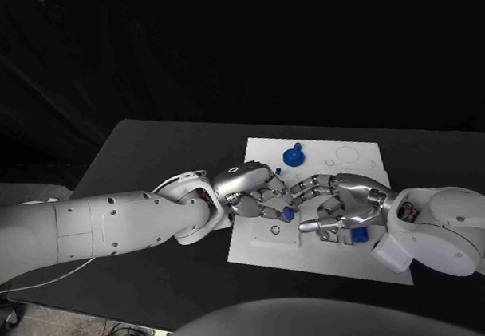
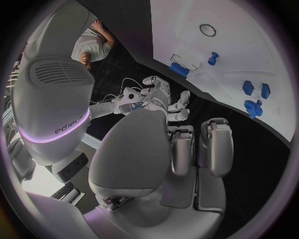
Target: Assemble the parts on the task board
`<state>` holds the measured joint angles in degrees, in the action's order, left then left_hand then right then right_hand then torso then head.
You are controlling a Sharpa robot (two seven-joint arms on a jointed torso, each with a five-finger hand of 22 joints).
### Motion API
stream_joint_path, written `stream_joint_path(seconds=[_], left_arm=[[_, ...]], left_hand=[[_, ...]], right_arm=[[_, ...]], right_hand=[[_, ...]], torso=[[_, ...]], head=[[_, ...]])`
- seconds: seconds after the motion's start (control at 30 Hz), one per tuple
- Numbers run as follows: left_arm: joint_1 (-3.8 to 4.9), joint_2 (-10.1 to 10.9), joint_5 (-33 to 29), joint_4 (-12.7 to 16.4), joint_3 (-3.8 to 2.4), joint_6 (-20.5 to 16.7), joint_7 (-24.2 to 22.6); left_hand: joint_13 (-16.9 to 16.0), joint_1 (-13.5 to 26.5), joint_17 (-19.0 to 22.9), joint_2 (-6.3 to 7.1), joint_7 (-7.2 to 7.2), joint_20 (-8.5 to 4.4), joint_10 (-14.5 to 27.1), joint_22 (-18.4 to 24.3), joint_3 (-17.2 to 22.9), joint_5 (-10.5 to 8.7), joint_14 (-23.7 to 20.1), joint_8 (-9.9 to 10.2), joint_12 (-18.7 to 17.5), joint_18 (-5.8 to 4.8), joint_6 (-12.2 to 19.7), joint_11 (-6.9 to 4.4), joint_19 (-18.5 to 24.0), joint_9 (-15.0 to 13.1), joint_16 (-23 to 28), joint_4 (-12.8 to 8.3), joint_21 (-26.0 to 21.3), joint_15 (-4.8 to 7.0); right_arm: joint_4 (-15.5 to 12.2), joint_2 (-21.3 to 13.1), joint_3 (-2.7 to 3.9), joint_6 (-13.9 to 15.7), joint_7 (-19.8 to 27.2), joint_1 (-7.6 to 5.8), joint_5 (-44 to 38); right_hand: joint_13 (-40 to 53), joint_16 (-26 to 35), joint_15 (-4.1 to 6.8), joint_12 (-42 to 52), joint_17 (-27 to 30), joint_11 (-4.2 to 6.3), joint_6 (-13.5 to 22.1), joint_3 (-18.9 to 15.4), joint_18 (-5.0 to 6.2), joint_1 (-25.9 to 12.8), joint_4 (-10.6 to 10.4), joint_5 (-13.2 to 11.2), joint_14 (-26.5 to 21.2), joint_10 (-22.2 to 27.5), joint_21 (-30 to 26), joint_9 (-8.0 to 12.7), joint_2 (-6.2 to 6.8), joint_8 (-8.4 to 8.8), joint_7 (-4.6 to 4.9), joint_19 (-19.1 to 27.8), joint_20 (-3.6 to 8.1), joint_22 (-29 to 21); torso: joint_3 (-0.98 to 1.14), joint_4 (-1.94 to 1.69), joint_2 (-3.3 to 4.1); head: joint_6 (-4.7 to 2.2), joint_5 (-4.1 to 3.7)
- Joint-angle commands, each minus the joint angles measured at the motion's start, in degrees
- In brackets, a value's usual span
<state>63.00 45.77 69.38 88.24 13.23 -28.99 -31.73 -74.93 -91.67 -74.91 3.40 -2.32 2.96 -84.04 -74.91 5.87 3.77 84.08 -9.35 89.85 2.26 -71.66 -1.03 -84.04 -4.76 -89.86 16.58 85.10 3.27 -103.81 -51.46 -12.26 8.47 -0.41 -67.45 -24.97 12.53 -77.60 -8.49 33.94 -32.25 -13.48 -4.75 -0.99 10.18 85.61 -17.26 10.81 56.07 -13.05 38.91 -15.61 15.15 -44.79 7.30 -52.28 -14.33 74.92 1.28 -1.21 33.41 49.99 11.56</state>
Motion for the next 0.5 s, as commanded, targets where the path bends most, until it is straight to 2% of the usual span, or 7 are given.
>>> stream_joint_path(seconds=[0.03,0.1,0.2,0.33,0.43,0.47,0.5], left_arm=[[0.0,0.0,-2.7,-0.1,-0.03,3.4,4.1],[0.01,0.0,-3.5,-0.3,-0.03,4.1,5.9],[0.01,0.1,-4.4,-0.5,-0.03,5.0,9.4],[0.01,0.2,-5.6,-0.6,-0.03,5.8,15.2],[0.01,0.3,-6.8,-0.5,-0.04,6.1,19.1],[0.01,0.4,-7.4,-0.5,-0.04,6.2,20.5],[0.01,0.4,-8.2,-0.4,-0.04,6.3,22.0]], left_hand=[[-15.1,-0.1,-15.1,-0.62,0.32,0.11,-6.0,-13.2,0.3,0.73,5.9,0.3,0.1,-0.79,-1.3,-0.53,-1.2,0.0,-0.1,-0.1,0.1,0.26],[-15.1,-0.3,-15.1,-0.57,0.3,0.09,-6.0,-13.2,0.3,0.91,5.9,0.3,0.1,-0.79,-1.3,-0.53,-1.2,0.0,-0.1,-0.1,0.1,0.27],[-15.1,-0.4,-15.1,-0.55,0.25,0.07,-6.0,-13.1,0.3,1.2,5.9,0.4,0.1,-0.79,-1.2,-0.51,-1.2,0.0,-0.1,-0.1,0.1,0.28],[-15.1,-0.8,-15.1,-0.43,0.14,-0.01,-6.0,-13.7,0.1,2.74,5.9,0.6,0.1,-1.2,-1.2,-0.48,-2.6,0.0,-0.1,-0.2,1.5,0.35],[-15.1,-0.8,-15.1,-0.37,0.11,-0.04,-6.0,-13.9,0.0,3.46,5.9,0.7,0.1,-1.32,-1.2,-0.49,-3.0,0.0,-0.1,-0.3,1.9,0.37],[-15.1,-0.9,-15.1,-0.36,0.1,-0.05,-6.0,-13.9,0.0,3.62,5.9,0.7,0.1,-1.34,-1.2,-0.49,-3.1,-0.1,-0.1,-0.3,2.0,0.38],[-15.1,-0.9,-15.1,-0.34,0.1,-0.06,-6.0,-13.9,0.0,3.73,5.9,0.7,0.1,-1.35,-1.2,-0.49,-3.1,-0.1,-0.1,-0.3,2.0,0.38]], right_arm=[[0.0,-0.3,0.0,3.8,4.9,0.06,-10.4],[0.1,-0.6,0.0,5.5,6.2,0.06,-13.5],[0.1,-1.2,-0.01,8.6,7.7,0.09,-18.6],[0.1,-1.5,-0.01,12.5,7.7,0.21,-27.6],[-0.1,-1.4,-0.01,14.8,6.5,0.29,-35.3],[-0.2,-1.4,-0.01,15.8,5.8,0.31,-38.5],[-0.3,-1.3,-0.01,16.6,5.2,0.33,-41.7]], right_hand=[[0.0,-0.3,0.23,0.5,-0.8,0.03,0.5,-0.9,0.27,-0.6,-0.1,-0.8,0.2,0.6,-0.2,0.3,0.89,0.05,2.87,0.4,0.2,0.0],[0.0,-0.5,0.45,0.9,-1.1,0.14,0.6,-1.6,0.31,-1.3,-0.1,-1.6,0.4,0.8,-0.1,0.5,1.38,0.02,2.1,0.3,0.32,0.1],[0.0,-0.7,0.6,1.3,-1.4,0.24,0.5,-2.3,0.25,-1.8,0.0,-2.4,0.5,1.1,0.2,0.7,1.6,-0.03,1.69,0.1,0.45,0.2],[0.5,-1.3,0.68,3.2,-2.1,0.48,-1.6,-1.5,0.07,-1.7,0.0,-2.5,1.1,-0.3,1.0,0.8,0.77,-1.19,0.98,-0.6,0.57,0.6],[0.9,-1.8,0.62,5.1,-3.0,0.73,-4.3,0.7,-0.08,-0.6,0.1,-0.5,1.9,-1.7,1.8,0.9,-0.96,-2.21,1.08,-1.5,0.59,0.9],[1.2,-2.1,0.69,6.2,-3.9,0.88,-6.0,2.0,-0.23,-0.1,0.2,0.7,2.6,-2.9,2.6,1.0,-2.33,-2.74,1.29,-2.4,0.57,1.2],[1.4,-2.6,0.81,7.4,-5.1,1.15,-8.2,3.8,-0.42,0.9,0.4,2.2,3.7,-4.2,4.0,1.1,-4.34,-3.24,1.53,-3.7,0.65,1.7]], torso=[[0.0,-0.01,-0.01],[-0.01,0.0,-0.02],[-0.01,0.02,-0.01],[-0.02,0.04,0.01],[0.0,0.06,0.0],[0.0,0.04,0.01],[0.0,-0.02,0.02]], head=[[0.01,0.23],[0.01,0.34],[0.01,0.41],[0.01,0.49],[0.01,0.63],[0.01,0.62],[0.01,0.59]])
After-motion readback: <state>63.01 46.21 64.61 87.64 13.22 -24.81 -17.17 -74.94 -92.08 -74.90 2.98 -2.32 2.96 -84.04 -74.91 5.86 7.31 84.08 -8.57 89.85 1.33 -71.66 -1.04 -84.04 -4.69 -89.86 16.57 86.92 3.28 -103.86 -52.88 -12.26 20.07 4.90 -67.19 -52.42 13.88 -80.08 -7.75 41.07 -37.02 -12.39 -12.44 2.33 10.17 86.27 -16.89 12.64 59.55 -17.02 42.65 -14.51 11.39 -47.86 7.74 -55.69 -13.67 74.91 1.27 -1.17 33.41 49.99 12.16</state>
